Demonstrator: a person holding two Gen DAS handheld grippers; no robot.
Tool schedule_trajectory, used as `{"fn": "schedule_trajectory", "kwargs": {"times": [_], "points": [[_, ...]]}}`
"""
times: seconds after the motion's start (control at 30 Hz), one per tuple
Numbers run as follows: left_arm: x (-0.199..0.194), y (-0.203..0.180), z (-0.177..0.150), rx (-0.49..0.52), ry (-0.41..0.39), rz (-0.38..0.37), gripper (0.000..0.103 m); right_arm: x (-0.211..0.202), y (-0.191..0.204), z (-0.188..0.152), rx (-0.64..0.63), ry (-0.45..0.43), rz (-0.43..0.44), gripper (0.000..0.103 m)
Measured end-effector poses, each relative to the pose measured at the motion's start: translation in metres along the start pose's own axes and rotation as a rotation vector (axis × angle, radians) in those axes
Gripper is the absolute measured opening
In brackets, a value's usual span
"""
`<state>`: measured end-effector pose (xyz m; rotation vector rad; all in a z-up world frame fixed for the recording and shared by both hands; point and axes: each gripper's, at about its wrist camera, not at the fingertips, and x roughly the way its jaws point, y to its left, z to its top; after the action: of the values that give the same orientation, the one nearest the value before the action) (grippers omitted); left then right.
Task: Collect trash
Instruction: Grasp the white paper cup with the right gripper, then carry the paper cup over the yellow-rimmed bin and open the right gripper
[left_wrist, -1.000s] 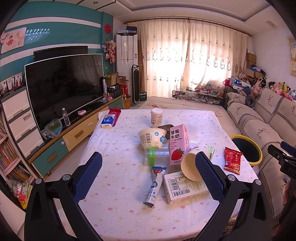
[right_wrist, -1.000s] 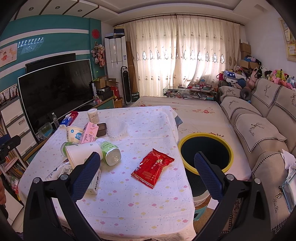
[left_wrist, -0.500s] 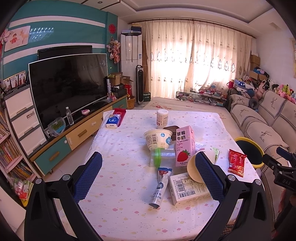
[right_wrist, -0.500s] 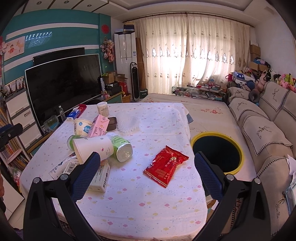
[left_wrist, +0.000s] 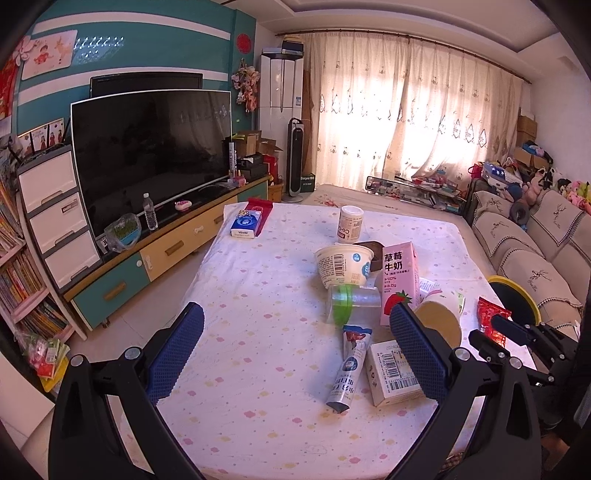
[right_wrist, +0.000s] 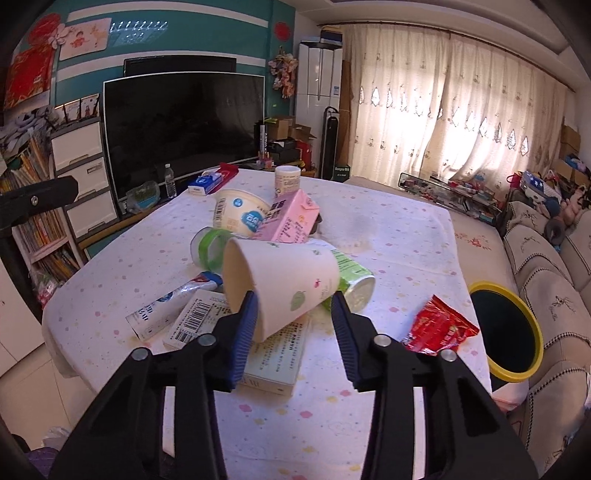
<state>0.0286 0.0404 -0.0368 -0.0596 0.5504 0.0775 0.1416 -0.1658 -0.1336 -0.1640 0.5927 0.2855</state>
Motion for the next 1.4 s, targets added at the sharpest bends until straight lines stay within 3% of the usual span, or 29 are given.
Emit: {"fn": "schedule_trajectory", "kwargs": {"times": [0.13, 0.3, 0.6, 0.7, 0.93, 1.1, 1.27, 1.4], "points": [[0.007, 0.004, -0.002, 0.001, 0.004, 0.011, 0.099, 0.016, 0.016, 0.002, -0.031, 0.021, 0.006, 0.038], [0.016, 0.008, -0.007, -0.003, 0.015, 0.015, 0.099, 0.036, 0.023, 0.003, -0.053, 0.034, -0.056, 0.036], [0.029, 0.006, -0.014, -0.002, 0.036, 0.010, 0.099, 0.047, 0.004, 0.010, -0.016, 0.026, -0.127, 0.010], [0.031, 0.003, -0.014, 0.001, 0.038, 0.008, 0.099, 0.040, -0.006, 0.011, 0.009, 0.005, -0.125, 0.003], [0.030, -0.001, -0.014, 0.015, 0.030, 0.001, 0.099, 0.016, -0.028, 0.019, 0.092, -0.035, -0.049, 0.003], [0.028, -0.008, -0.015, 0.036, 0.024, -0.018, 0.099, -0.006, -0.069, 0.025, 0.196, -0.088, -0.060, 0.003], [0.029, -0.015, -0.015, 0.054, 0.025, -0.035, 0.099, -0.010, -0.150, 0.021, 0.351, -0.093, -0.188, 0.003], [0.033, -0.023, -0.015, 0.064, 0.032, -0.036, 0.099, 0.008, -0.221, 0.004, 0.466, -0.032, -0.299, 0.003]]}}
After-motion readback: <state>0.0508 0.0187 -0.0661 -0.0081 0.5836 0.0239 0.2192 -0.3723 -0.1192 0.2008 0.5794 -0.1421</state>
